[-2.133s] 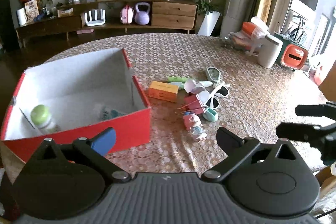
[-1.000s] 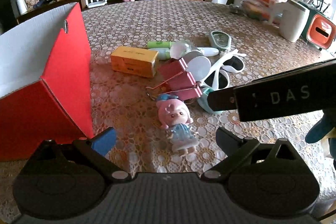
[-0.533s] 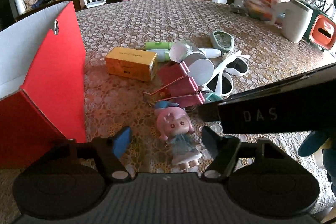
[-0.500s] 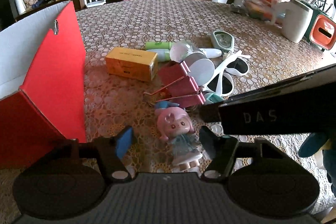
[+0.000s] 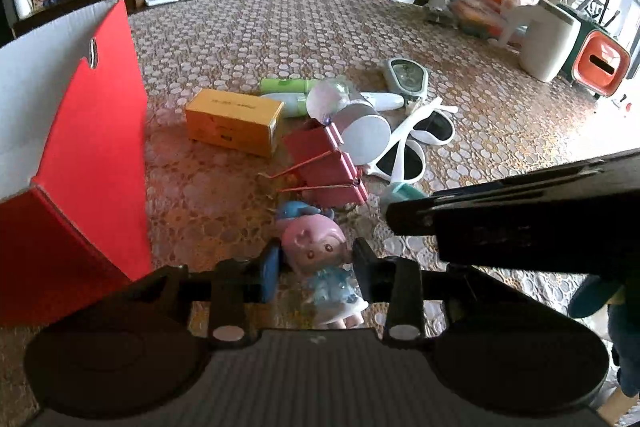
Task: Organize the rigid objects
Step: 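Grasp the pink-haired doll with the left gripper while the right gripper grasps the teal gadget, then carry the doll and teal gadget into the red box and open both grippers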
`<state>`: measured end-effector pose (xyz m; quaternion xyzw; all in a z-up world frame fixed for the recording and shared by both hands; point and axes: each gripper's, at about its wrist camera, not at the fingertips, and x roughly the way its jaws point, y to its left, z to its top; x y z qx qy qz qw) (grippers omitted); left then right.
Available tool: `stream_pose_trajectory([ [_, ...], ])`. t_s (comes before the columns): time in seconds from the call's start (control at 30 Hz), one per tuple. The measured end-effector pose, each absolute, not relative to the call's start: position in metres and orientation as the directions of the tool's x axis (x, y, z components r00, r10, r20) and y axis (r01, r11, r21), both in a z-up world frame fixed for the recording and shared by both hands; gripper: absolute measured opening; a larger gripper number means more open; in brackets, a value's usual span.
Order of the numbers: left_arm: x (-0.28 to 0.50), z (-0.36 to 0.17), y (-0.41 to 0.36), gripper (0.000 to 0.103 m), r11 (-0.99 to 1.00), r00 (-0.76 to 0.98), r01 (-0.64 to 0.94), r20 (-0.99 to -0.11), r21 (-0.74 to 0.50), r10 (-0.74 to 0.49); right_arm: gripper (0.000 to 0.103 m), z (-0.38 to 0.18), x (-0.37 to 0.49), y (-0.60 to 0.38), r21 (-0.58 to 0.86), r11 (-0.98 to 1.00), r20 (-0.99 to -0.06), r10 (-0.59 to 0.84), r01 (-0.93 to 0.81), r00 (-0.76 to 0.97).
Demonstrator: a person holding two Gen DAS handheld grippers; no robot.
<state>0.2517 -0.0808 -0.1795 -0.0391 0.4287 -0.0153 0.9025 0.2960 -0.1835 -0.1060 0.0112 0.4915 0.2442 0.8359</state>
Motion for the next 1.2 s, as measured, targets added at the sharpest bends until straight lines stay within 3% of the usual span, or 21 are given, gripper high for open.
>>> stream_pose_trajectory([
  [0.53,0.213,-0.142,-0.075,0.037,0.988,0.629,0.053,-0.764,-0.144,-0.146,0.03,-0.052,0.239,-0.2,0.277,0.897,-0.773,0.421,-0.345,0.474],
  [1.2,0.149,-0.047,-0.004,0.037,0.985,0.676,0.051,-0.72,-0.166,-0.156,0.03,0.034,0.183,-0.148,0.219,0.847,-0.694,0.484,-0.485,0.533],
])
